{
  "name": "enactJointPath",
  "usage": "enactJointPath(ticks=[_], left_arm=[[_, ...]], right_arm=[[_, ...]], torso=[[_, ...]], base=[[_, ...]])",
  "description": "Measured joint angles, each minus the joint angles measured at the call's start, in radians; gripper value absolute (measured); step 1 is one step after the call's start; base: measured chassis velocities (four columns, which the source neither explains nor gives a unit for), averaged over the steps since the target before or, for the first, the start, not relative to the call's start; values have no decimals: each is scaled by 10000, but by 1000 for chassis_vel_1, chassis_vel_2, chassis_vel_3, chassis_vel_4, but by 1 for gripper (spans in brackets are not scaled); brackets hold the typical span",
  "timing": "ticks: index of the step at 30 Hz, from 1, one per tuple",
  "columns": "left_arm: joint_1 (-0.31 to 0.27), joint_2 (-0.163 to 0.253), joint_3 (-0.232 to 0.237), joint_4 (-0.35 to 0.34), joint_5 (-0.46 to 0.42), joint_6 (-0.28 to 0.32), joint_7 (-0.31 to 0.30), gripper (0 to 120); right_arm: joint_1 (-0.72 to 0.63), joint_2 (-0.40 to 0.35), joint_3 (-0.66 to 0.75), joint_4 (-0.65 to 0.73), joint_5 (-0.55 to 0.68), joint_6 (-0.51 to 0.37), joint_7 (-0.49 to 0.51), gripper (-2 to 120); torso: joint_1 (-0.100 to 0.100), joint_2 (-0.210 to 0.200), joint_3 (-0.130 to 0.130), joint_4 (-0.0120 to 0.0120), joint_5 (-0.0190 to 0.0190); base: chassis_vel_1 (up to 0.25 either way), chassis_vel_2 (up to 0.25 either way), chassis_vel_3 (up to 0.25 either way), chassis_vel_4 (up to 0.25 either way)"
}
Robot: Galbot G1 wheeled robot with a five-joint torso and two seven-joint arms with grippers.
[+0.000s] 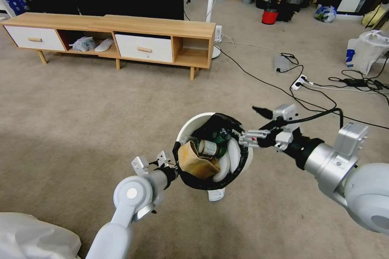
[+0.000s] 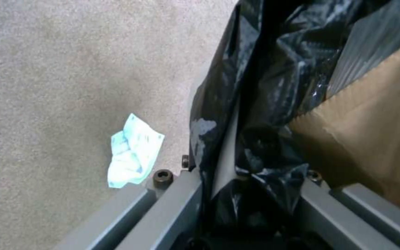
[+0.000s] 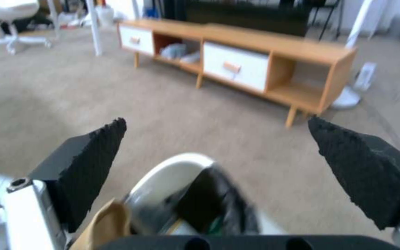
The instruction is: Pick up the trash bin and place the garbage on the floor into it.
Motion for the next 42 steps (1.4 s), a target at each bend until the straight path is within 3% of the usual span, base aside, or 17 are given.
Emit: enactJointPath(ticks=[14, 16, 24, 31, 42], left_arm=[[546, -134, -540, -545, 599, -12, 328, 0], [805, -103, -797, -710, 762, -12, 465, 0], [1484, 21, -1336, -1128, 1154, 71, 814, 0], [1889, 449, -1335, -1269, 1251, 76, 969, 0], [2196, 82, -1294, -1227, 2102, 104, 1480, 0]], right_arm=[[-1123, 1198, 720, -909, -2312, 959, -937, 100], [-1626, 1614, 853, -1271, -3171, 1500, -1281, 100], [-2243, 2851, 896, -1792, -4736, 2247, -1771, 100], [-3318, 3550, 1153, -1880, -5948, 2569, -2112, 100], [-3775, 4356, 1279, -2125, -6786, 3002, -2406, 100]], torso=[[0, 0, 0, 0, 1], [0, 0, 0, 0, 0], [0, 1, -1, 1, 0], [-1, 0, -1, -1, -2], [-1, 0, 0, 3, 0]], base=[[0, 0, 0, 0], [0, 0, 0, 0], [0, 0, 0, 0], [0, 0, 0, 0], [0, 0, 0, 0]])
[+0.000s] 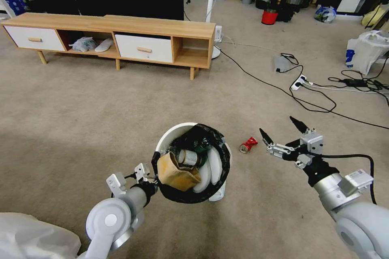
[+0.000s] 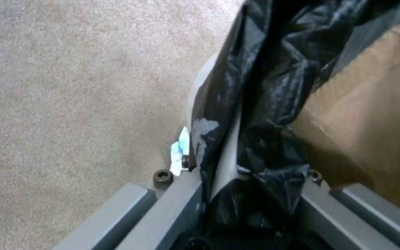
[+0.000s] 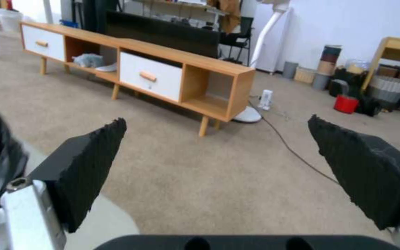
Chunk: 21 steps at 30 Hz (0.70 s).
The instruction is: Pick up the trash bin and place the garbage on the floor into it.
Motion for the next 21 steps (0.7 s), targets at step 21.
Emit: enactJointPath(ticks=[21], left_arm=[[-202, -184, -278, -125, 77, 10, 83, 0]], right_arm=[[-365, 344, 175, 32, -263, 166, -143, 100]], torso=[[0, 0, 0, -3, 0]], base=[[0, 0, 0, 0]])
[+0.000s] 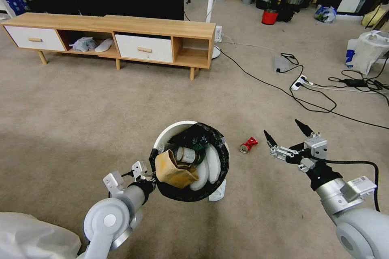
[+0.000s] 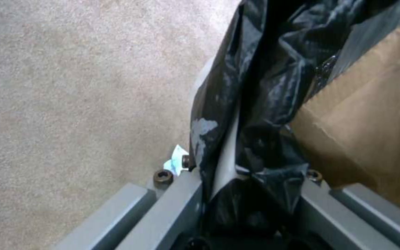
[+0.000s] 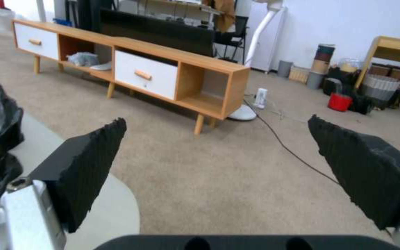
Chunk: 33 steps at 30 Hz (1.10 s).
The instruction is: Pick up the trash bin and place the garbage on the floor into it.
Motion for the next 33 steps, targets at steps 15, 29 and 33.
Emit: enactJointPath(ticks=[15, 29, 33], left_arm=[[-254, -26, -31, 99, -112, -31, -45, 0], [-552, 0, 86, 297, -293, -45, -177, 0], [-752, 58, 201, 413, -395, -54, -227, 0]], right_arm=[[-52, 91, 134, 40, -14, -255, -202, 100], [-76, 114, 144, 8, 28, -335, -200, 100], [-211, 148, 291, 37, 34, -353, -200, 100]], torso=[[0, 0, 0, 1, 0], [0, 0, 0, 1, 0], [0, 0, 0, 0, 1]], base=[[0, 0, 0, 0], [0, 0, 0, 0], [-13, 12, 18, -15]])
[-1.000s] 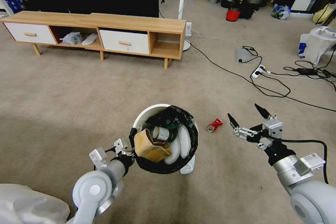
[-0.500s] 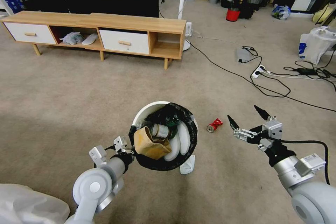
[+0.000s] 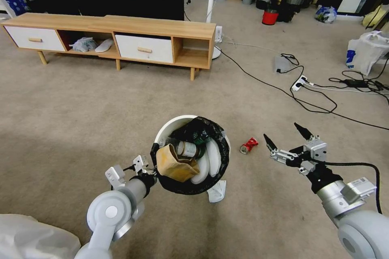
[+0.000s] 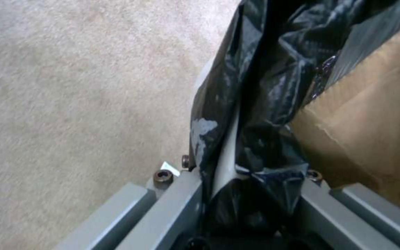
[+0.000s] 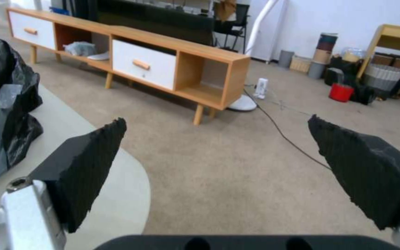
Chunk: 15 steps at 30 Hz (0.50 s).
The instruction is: Pick up the trash bin and place the garbage on the floor into it.
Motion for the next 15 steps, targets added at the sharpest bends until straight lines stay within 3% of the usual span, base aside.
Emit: enactJointPath(ticks=[15], left_arm=[[-124, -70, 70, 139, -18, -12, -18, 0]], right_arm=[[-108, -60, 104, 21, 66, -50, 24, 100]], torso=[[1, 0, 1, 2, 0]], base=[[-53, 50, 52, -46]])
